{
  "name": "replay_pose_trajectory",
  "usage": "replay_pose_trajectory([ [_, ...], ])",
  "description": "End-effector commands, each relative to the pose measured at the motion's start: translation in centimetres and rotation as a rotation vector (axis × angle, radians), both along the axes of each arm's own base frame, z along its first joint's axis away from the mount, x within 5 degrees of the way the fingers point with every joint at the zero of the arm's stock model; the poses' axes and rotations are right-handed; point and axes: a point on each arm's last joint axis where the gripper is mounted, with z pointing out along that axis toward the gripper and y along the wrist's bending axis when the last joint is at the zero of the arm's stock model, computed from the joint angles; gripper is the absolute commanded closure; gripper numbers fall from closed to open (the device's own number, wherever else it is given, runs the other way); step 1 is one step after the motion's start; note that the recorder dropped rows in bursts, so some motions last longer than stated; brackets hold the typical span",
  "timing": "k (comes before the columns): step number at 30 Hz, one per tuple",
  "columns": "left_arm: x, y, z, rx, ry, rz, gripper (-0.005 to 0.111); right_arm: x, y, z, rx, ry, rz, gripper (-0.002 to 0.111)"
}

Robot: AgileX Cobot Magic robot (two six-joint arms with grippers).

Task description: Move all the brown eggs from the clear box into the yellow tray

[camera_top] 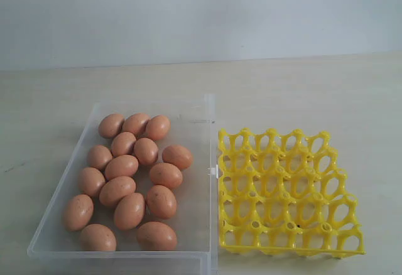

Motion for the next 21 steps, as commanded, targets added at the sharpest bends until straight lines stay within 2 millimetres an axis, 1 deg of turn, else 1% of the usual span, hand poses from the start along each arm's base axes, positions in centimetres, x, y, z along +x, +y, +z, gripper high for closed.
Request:
replay_pose_trajectory([
  [1,0.0,0.0,0.2,-0.007,-0.019,-0.005,0.107,0.0,0.0,-0.1,0.001,-0.005,0.001,0.108],
  [4,0.0,0.0,0.2,-0.007,-0.019,-0.005,0.107,0.0,0.0,0.0,0.007,-0.019,0.000,0.108],
  [6,0.0,0.0,0.2,-0.007,-0.019,-0.005,0.107,0.0,0.0,-0.2,0.017,0.005,0.003,0.108],
  [7,0.0,0.0,0.2,-0.007,-0.019,-0.005,0.107,-0.1,0.0,0.0,0.031,0.009,0.006,0.108],
  [10,0.0,0.0,0.2,-0.007,-0.019,-0.005,0.107,0.1,0.1,1.6,0.194,0.036,0.016,0.108],
  [12,0.0,0.0,0.2,-0.007,-0.019,-0.005,0.107,0.5,0.2,2.5,0.298,0.094,0.017,0.108],
  [14,0.0,0.0,0.2,-0.007,-0.019,-0.005,0.107,1.2,0.3,3.4,0.381,0.191,0.008,0.108],
  [15,0.0,0.0,0.2,-0.007,-0.019,-0.005,0.107,1.9,0.3,4.4,0.354,0.270,-0.004,0.108],
  [16,0.0,0.0,0.2,-0.007,-0.019,-0.005,0.107,2.5,0.4,4.8,0.316,0.310,-0.003,0.108],
  [17,0.0,0.0,0.2,-0.007,-0.019,-0.005,0.107,3.6,0.8,5.4,0.226,0.396,0.024,0.108],
  [18,0.0,0.0,0.2,-0.007,-0.019,-0.005,0.107,4.1,1.1,5.8,0.189,0.437,0.050,0.108],
  [19,0.0,0.0,0.2,-0.007,-0.019,-0.005,0.107,5.1,1.9,6.5,0.129,0.505,0.115,0.108],
  [20,0.0,0.0,0.2,-0.007,-0.019,-0.005,0.107,5.6,2.5,6.8,0.095,0.544,0.161,0.108],
  [21,0.0,0.0,0.2,-0.007,-0.019,-0.005,0.107,6.6,3.9,7.3,0.006,0.604,0.255,0.108],
])
